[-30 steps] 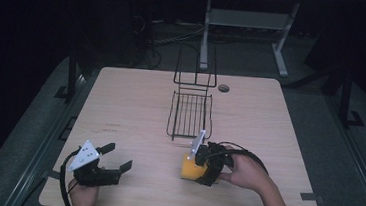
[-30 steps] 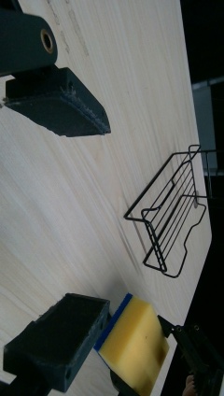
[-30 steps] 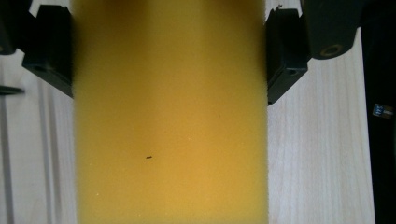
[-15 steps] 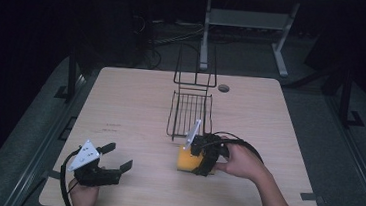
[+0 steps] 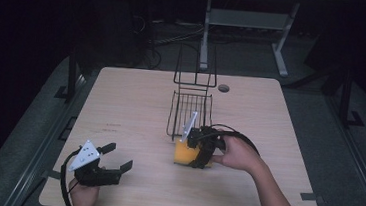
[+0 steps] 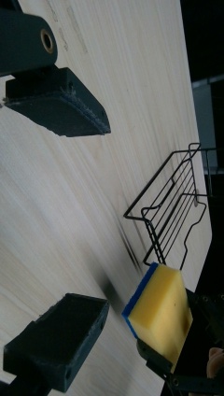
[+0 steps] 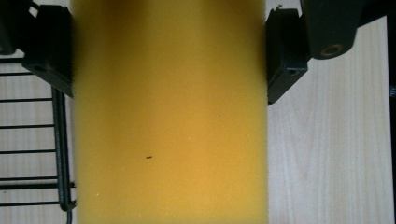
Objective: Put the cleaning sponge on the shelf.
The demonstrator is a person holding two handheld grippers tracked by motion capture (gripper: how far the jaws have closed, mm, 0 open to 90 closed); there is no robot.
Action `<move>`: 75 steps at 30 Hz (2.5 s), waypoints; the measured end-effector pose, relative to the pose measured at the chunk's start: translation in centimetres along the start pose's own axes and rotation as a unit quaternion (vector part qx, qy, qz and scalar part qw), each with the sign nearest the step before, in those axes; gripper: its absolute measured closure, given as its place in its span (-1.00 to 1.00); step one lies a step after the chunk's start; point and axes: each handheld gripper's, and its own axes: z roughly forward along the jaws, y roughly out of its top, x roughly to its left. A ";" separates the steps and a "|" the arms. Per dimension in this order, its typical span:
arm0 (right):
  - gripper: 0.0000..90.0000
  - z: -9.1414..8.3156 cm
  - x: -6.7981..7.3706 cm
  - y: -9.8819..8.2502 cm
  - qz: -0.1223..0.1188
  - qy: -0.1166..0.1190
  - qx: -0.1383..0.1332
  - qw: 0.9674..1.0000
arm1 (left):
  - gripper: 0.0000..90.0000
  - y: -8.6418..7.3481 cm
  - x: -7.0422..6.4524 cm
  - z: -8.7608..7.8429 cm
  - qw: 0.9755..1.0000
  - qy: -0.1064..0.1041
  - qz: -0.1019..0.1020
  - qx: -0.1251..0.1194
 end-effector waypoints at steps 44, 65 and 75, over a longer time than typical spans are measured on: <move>-0.54 0.3 -5.7 1.8 0.017 0.005 -0.001 1.000 | -0.72 0.0 0.0 0.0 1.000 -0.002 -0.001 -0.001; -0.54 0.5 -8.2 2.8 0.016 0.008 0.009 1.000 | -0.72 0.0 0.2 -0.2 1.000 -0.001 -0.007 -0.006; -0.54 0.7 -10.1 3.1 0.025 0.008 0.011 1.000 | -0.72 0.0 -0.1 0.0 1.000 -0.004 -0.002 -0.002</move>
